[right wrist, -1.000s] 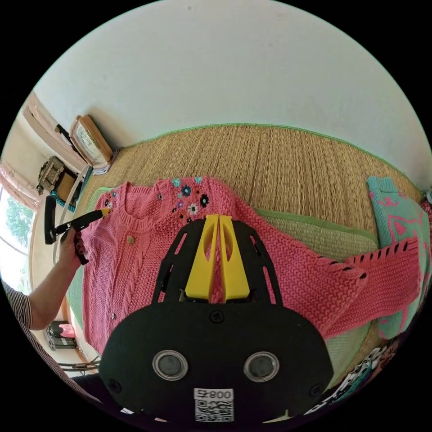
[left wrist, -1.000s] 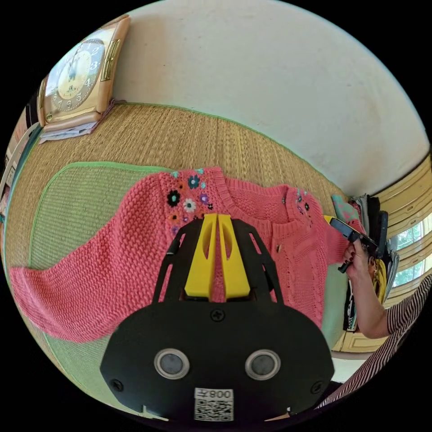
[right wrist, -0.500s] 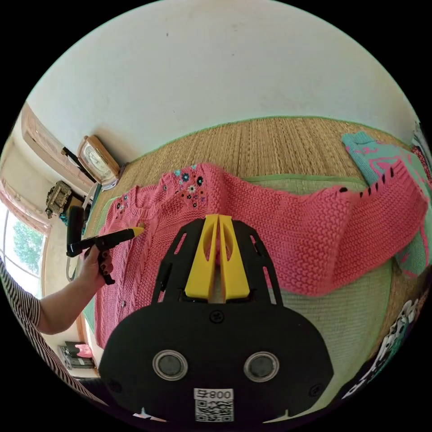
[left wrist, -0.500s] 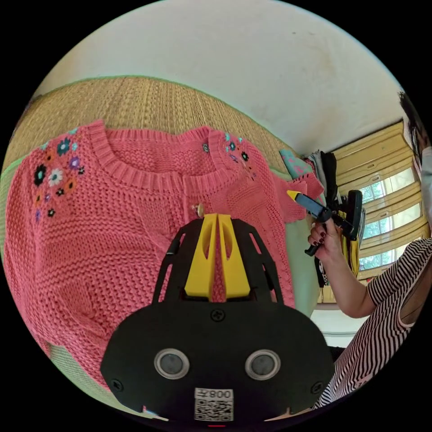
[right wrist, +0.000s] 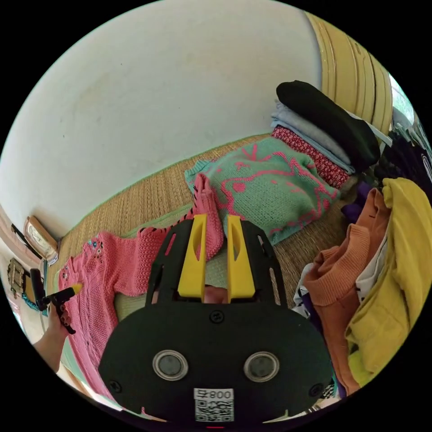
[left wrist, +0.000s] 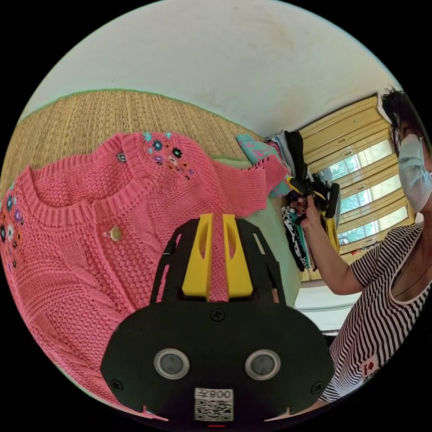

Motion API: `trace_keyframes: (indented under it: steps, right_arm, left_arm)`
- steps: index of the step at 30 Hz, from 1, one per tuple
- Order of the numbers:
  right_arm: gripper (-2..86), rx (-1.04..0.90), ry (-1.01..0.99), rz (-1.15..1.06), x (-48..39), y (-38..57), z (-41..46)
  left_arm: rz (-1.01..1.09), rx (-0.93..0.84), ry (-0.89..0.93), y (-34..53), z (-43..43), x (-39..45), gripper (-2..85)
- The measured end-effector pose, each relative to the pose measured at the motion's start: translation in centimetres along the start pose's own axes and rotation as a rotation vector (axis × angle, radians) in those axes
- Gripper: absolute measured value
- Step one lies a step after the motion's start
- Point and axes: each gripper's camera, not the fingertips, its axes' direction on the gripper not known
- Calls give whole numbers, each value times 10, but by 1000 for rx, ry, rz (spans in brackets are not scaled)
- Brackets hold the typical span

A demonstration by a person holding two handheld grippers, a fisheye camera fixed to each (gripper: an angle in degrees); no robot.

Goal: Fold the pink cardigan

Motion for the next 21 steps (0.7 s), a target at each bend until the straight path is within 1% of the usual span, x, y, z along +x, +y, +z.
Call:
trace_keyframes:
  steps: [3,6,8,10,12,14,16,18,20,21]
  right_arm:
    - [88,-50,62,-61,-7,2,14]
    - [63,-73,63,-73,-5,7,19]
    - [50,-90,-5,-83,-3,12,13]
    - [44,-44,-177,-119,-8,26,-15]
    - [43,-25,-270,-163,-18,41,-40]
    - [41,-20,-347,-203,-30,56,-64]
    - [40,-54,-448,-242,-45,76,-88]
    - [39,-73,-492,-268,-55,89,-105]
    - [37,-96,-504,-305,-64,99,-118]
    - [36,-102,-492,-328,-68,104,-127]
  left_arm:
    - [18,-11,41,-1,11,19,33]
    - [23,-13,90,-2,19,37,38]
    - [26,-18,152,-2,24,51,44]
    - [29,-18,200,-3,25,63,52]
    - [20,0,266,-7,23,75,70]
    - [0,32,355,-15,16,90,103]
    - [-10,33,392,-22,9,101,130]
    - [-45,20,386,-26,4,108,153]
    - [-119,-10,466,-25,-1,110,168]
    - [-137,-18,477,-24,-2,110,170]
